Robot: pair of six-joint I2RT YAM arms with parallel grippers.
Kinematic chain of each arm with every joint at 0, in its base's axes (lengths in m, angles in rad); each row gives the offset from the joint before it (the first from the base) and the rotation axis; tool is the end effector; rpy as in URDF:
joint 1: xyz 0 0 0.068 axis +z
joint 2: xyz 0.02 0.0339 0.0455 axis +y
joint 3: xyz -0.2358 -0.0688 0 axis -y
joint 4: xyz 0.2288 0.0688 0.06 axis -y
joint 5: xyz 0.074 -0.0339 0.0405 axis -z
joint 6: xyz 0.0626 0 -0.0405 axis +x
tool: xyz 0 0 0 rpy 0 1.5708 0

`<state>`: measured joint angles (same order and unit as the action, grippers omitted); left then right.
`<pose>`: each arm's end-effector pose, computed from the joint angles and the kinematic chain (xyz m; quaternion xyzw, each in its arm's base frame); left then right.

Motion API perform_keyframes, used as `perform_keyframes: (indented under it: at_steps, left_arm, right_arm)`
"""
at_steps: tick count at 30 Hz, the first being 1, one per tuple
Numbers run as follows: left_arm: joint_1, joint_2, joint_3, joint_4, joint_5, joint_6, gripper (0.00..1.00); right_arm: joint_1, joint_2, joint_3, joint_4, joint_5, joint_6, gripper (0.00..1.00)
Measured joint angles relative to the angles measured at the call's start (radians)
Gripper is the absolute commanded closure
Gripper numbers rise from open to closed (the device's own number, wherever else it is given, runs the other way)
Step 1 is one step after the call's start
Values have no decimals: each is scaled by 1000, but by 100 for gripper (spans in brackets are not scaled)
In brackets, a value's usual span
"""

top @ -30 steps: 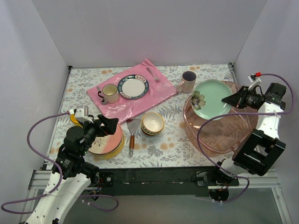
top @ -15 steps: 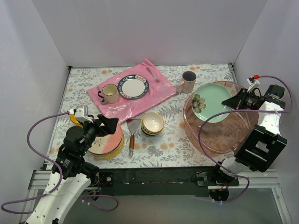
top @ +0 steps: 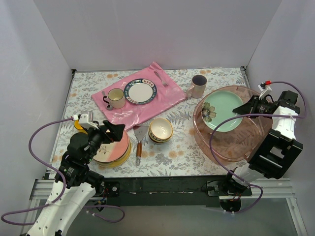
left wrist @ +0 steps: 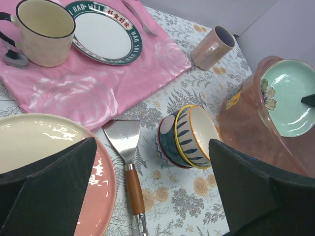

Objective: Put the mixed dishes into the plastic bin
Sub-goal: Place the plate in the plastic bin.

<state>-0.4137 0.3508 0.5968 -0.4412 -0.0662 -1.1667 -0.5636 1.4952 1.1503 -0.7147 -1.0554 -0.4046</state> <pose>0.1296 -0.0524 0.2820 -0.3035 0.7104 -0.4328 0.4647 0.2735 -0.1084 0.2363 -0.0605 0.8434 0.3295 0.4201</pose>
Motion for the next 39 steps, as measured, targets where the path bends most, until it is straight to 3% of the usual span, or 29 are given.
perform_keyframes:
  at_steps: [14, 26, 33, 36, 39]
  left_arm:
    - [0, 8, 0, 0, 4, 3, 2]
    - [0, 8, 0, 0, 4, 4, 2]
    - [0, 8, 0, 0, 5, 4, 2]
    - [0, 8, 0, 0, 5, 4, 2]
    - [0, 8, 0, 0, 6, 4, 2]
  right_arm:
    - [8, 44, 0, -24, 23, -43, 99]
    - [79, 109, 0, -29, 166, -73, 98]
    - [108, 200, 11, -120, 225, -166, 97]
    - [133, 248, 18, -148, 239, -199, 92]
    - [158, 270, 18, -164, 253, -213, 78]
